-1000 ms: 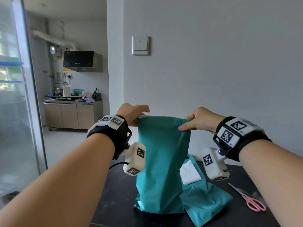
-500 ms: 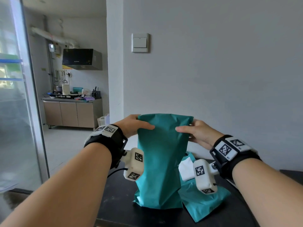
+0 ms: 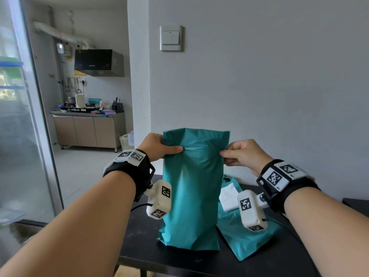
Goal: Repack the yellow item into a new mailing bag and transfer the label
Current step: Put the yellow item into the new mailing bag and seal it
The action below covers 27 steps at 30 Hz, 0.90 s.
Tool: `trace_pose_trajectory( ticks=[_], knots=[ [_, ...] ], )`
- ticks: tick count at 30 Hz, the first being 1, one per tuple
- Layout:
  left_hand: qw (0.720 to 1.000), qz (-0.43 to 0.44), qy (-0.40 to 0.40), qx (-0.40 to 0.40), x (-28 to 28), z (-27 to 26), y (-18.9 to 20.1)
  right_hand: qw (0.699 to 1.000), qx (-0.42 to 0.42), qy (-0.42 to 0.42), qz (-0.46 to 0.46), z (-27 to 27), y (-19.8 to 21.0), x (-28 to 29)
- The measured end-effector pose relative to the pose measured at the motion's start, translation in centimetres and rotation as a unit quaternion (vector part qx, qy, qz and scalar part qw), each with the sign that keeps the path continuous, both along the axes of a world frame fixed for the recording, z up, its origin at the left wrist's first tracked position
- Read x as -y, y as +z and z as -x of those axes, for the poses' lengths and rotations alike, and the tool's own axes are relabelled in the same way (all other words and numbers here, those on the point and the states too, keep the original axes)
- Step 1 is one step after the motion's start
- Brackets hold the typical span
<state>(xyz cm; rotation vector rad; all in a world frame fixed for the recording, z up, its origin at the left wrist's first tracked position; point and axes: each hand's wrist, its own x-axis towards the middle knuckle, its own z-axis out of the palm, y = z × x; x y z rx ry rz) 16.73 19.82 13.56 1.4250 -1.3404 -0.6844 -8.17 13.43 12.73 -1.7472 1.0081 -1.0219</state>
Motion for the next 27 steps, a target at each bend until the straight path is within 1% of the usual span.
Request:
trace_pose_trajectory(
  ticks=[2,5,7,8,11,15,18,20,22,24,26,27],
  knots=[
    [1.0,-0.005,-0.005,0.001,0.0,-0.2,-0.1,1.0,-0.004,0.01,-0.002,-0.1,-0.2,-0.3],
    [1.0,-0.019,-0.008,-0.016,-0.1,0.1,-0.3,0.994,0.022,0.084,-0.064,-1.1,-0.3,-1.3],
    [0.999,-0.03,-0.008,-0.018,-0.2,0.0,-0.7,0.991,0.012,0.111,-0.069,-1.8,-0.5,-1.5],
    [0.999,-0.032,-0.005,-0.017,-0.2,-0.1,-0.9,0.993,0.002,0.107,-0.058,-2.3,-0.7,-1.5],
    [1.0,-0.019,0.022,-0.006,-0.2,-0.4,-1.1,0.998,0.0,0.057,-0.025,-3.5,-0.9,-1.7],
    [0.999,0.015,0.048,0.002,-0.3,-0.6,-0.4,0.999,-0.003,0.005,0.049,-4.1,-0.2,-1.9],
    [0.997,0.032,0.072,-0.004,-0.3,-1.3,0.2,0.997,0.001,-0.037,0.074,-4.1,0.2,-1.3],
    [0.996,0.032,0.079,-0.025,-0.2,-1.9,0.5,0.997,0.016,-0.038,0.071,-4.3,0.6,-1.3],
    [0.994,0.048,0.066,-0.079,-0.2,-2.5,0.2,0.996,0.058,-0.023,0.059,-4.8,0.6,-1.2],
    [0.991,0.059,0.068,-0.097,-0.3,-2.9,-0.4,0.995,0.073,-0.018,0.068,-5.2,0.1,-1.1],
    [0.992,0.053,0.074,-0.09,-0.5,-3.6,-1.2,0.995,0.038,-0.022,0.084,-5.3,-1.2,-0.6],
    [0.994,0.035,0.08,-0.067,-0.7,-3.9,-1.8,0.996,0.011,-0.021,0.087,-5.3,-2.0,-0.2]
  ],
)
